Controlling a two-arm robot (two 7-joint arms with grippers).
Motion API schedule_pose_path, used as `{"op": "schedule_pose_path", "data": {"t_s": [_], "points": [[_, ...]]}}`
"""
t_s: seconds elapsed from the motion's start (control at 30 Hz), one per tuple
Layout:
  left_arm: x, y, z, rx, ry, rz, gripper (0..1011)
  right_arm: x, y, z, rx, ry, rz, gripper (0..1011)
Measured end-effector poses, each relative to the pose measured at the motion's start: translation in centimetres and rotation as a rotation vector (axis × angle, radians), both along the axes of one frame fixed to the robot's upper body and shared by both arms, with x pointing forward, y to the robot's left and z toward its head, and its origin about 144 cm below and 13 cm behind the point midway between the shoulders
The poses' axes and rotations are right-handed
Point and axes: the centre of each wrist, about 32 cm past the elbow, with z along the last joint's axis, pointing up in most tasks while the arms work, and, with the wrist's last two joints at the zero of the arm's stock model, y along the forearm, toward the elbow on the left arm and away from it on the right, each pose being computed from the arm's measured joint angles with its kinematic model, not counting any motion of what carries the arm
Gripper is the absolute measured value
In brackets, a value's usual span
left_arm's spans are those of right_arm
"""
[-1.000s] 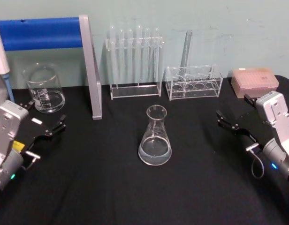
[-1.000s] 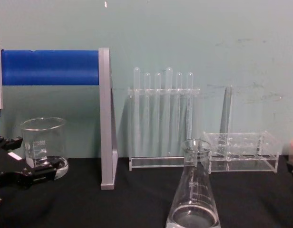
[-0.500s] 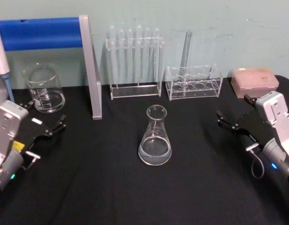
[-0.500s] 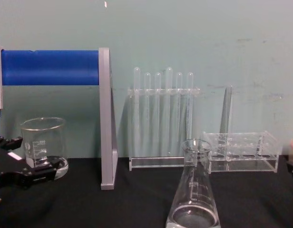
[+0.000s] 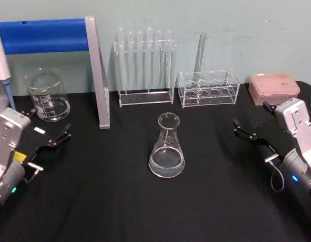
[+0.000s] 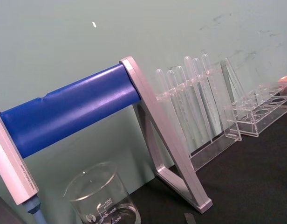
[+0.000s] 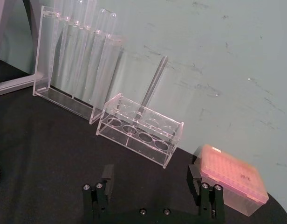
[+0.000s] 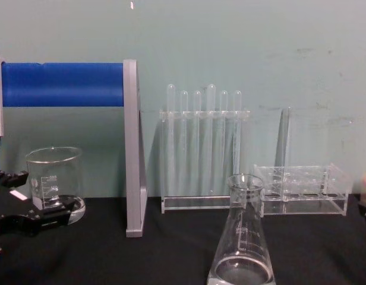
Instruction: Grasp the erlenmeyer flask with one hand, shake it three times, then place it back.
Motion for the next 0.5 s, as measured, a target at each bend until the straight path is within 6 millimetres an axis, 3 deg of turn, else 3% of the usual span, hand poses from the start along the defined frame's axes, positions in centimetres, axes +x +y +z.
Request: {"op": "schedule_pose_path", "data": {"t_s": [0.5], "points": [[0.00, 0.00, 0.00, 0.000, 0.000, 0.000, 1001, -0.24, -0.07, 0.12, 0.028, 0.005, 0.018, 1002]]}}
